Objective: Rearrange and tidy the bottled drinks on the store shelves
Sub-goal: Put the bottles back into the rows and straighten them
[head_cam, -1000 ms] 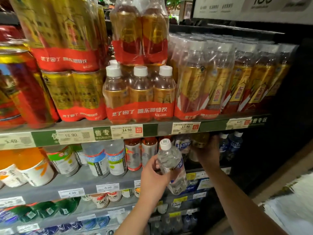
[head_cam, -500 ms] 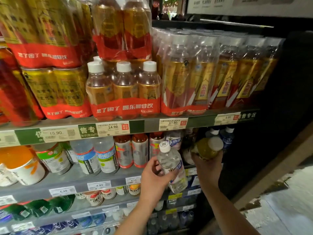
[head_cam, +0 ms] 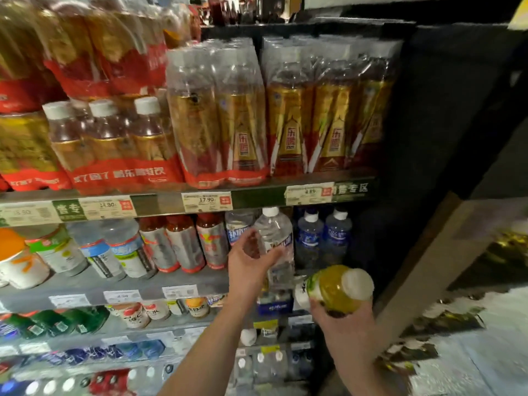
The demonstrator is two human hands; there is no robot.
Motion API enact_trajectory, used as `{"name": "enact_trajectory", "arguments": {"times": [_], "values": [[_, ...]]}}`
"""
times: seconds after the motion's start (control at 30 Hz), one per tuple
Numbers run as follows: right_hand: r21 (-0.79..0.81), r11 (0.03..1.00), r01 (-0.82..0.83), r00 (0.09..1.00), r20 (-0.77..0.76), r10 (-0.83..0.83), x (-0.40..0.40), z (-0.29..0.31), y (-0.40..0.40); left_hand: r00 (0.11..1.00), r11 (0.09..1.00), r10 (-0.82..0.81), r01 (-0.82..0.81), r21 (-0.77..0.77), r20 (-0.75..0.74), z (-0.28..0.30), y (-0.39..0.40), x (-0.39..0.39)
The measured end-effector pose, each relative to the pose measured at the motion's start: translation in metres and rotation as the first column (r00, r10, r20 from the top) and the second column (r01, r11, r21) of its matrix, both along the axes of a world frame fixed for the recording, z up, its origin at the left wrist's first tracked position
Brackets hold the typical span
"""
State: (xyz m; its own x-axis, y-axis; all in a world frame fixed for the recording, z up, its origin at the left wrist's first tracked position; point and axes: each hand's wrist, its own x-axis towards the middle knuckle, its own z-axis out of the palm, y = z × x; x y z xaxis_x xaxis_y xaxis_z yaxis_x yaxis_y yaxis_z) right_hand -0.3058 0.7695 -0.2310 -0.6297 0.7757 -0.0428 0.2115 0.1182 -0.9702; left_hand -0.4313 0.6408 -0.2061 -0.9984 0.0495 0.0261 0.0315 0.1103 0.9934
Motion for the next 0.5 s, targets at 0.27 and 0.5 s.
{"name": "enact_trajectory", "arguments": {"times": [0.27, 0.5], "values": [[-0.117, 0.977, -0.177, 0.984, 0.017, 0.180, 0.010, -0.007, 0.036, 0.997, 0.998, -0.021, 0.016, -0.066, -0.072, -0.013, 0.027, -0.027], [-0.124, 0.964, -0.236, 0.972, -0.015, 0.236, 0.008, -0.016, 0.042, 0.999, 0.997, 0.018, -0.021, -0.076, -0.041, -0.027, 0.042, -0.027]]}}
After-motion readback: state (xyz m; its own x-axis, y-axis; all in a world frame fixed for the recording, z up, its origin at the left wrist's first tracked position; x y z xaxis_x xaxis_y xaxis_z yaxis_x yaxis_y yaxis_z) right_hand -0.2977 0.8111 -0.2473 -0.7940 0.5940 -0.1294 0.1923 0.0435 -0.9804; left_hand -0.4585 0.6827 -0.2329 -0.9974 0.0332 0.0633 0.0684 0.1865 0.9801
